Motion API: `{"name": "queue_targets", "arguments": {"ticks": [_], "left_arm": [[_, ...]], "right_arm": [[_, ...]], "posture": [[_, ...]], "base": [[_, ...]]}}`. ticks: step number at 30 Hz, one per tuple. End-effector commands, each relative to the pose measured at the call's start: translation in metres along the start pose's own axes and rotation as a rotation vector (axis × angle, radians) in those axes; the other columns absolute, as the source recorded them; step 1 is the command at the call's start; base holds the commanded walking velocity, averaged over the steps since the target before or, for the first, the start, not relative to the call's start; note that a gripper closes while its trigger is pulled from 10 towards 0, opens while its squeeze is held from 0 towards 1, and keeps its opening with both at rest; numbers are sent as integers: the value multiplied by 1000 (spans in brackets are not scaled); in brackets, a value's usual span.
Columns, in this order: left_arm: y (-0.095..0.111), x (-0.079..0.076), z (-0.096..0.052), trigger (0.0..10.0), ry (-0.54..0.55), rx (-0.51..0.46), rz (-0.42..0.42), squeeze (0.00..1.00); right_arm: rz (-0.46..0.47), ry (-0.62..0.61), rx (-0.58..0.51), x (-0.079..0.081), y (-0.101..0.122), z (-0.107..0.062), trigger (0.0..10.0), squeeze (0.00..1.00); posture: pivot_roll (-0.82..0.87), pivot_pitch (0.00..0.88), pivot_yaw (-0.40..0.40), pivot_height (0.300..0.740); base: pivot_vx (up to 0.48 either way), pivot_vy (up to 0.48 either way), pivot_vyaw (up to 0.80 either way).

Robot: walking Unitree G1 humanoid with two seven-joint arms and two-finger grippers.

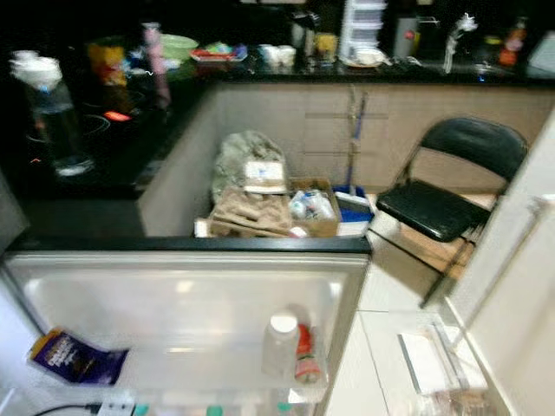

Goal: Restocking fridge

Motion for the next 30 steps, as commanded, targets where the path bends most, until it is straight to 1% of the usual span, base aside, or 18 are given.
{"name": "queue_targets", "arguments": {"ticks": [1, 5, 9, 12, 16, 17, 19, 21, 25, 28, 30], "left_arm": [[-9, 3, -2, 10000, 7, 13, -8, 0], [-10, 3, -2, 10000, 11, 14, -7, 0], [-7, 12, -5, 10000, 70, -42, -79, 0], [-7, 15, -5, 10000, 80, -51, -93, 0], [-30, 25, -11, 10000, 87, 40, -34, 0], [-34, 27, -12, 10000, 90, 51, -28, 0], [-38, 29, -13, 10000, 98, 60, -35, 0], [-42, 32, -15, 10000, 108, 63, -60, 0], [-46, 34, -17, 10000, 109, 68, -69, 0], [-55, 37, -20, 10000, 120, 89, -81, 0], [-57, 36, -20, 10000, 117, 95, -82, 0]], "right_arm": [[14, 3, -11, -1, 2, 0, 10000, 0], [13, 14, -12, 0, 2, 0, 10000, 0], [11, 20, -19, 1, 3, 0, 10000, 0], [10, 23, -19, 2, 2, 0, 10000, 0], [2, 37, -8, 3, 1, 0, 10000, 0], [2, 39, -8, 4, 1, 0, 10000, 0], [2, 41, -8, 4, 1, 0, 10000, 0], [2, 49, -6, 5, 1, 0, 10000, 0], [-7, 66, 7, 7, 0, 0, 10000, 0], [-12, 68, 9, 6, 0, 0, 10000, 0], [-15, 68, 10, 6, 0, 0, 10000, 0]], "posture": [[-98, 118, 67, 721], [-99, 119, 67, 721], [-95, 122, 67, 721], [-95, 122, 67, 721], [-91, 123, 67, 721], [-91, 123, 67, 721], [-91, 123, 67, 721], [-85, 123, 67, 721], [-85, 123, 67, 721], [-83, 122, 65, 721], [-84, 123, 66, 721]], "base": [[0, 0, 0], [0, 0, 0], [0, 0, 0], [0, 0, 0], [0, 0, 0], [0, 0, 0], [0, 0, 0], [0, 0, 0], [0, 0, 0], [0, 0, 0], [0, 0, 0]]}}
Point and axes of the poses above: a point about 5 cm out from each wrist's last joint towards the gripper, its own z axis pointing out of the wrist towards the gripper, its own y axis along the axis of the wrist's last joint, x = y × z, the point moved 5 cm from there along z, pointing out of the wrist towards the gripper
